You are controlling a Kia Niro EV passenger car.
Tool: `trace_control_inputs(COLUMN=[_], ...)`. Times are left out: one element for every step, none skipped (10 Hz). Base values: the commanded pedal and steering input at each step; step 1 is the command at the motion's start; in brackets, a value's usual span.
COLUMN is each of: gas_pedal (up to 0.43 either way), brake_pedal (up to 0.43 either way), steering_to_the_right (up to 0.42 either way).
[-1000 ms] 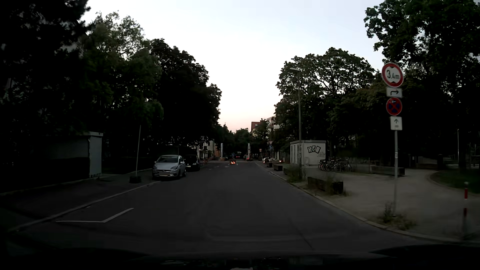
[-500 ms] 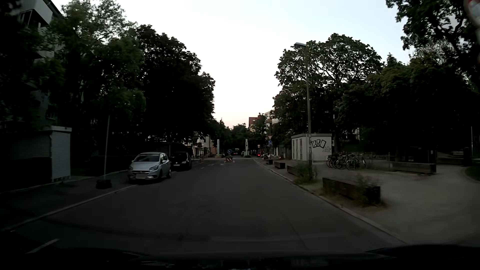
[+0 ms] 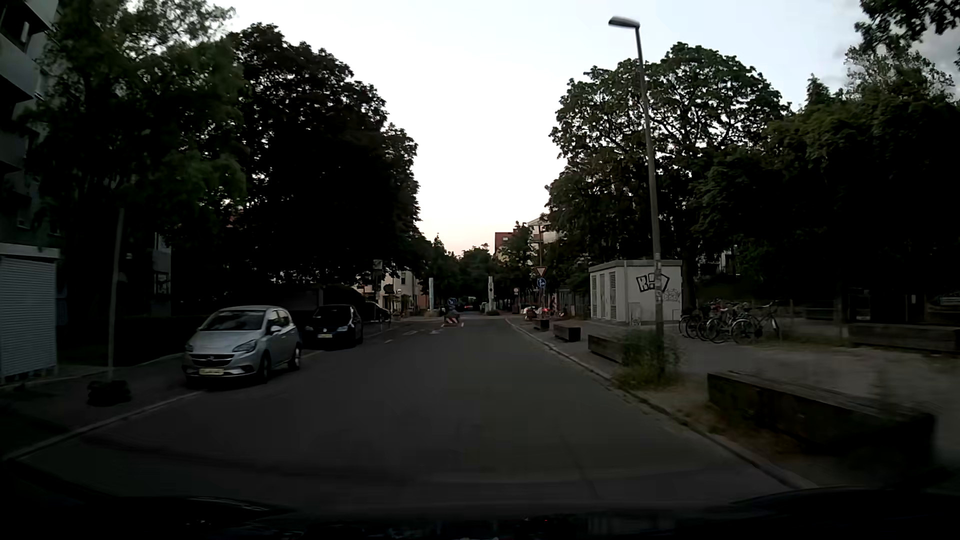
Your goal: Follow the waypoints while adhering to traffic rules and regulations
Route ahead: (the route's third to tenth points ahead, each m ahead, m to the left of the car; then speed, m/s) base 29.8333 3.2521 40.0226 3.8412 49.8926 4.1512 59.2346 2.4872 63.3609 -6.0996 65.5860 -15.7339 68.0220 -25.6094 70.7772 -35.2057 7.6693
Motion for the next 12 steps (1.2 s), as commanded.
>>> trace_control_inputs(gas_pedal=[0.067,0.059,0.059,0.059,0.059,0.059,0.059,0.047,0.039,0.039,0.02,0.02], brake_pedal=[0.0,0.0,0.0,0.0,0.0,0.0,0.0,0.0,0.0,0.0,0.0,0.0], steering_to_the_right=[0.003,0.002,0.002,0.002,0.001,0.001,0.0,-0.002,-0.004,-0.006,-0.006,-0.007])
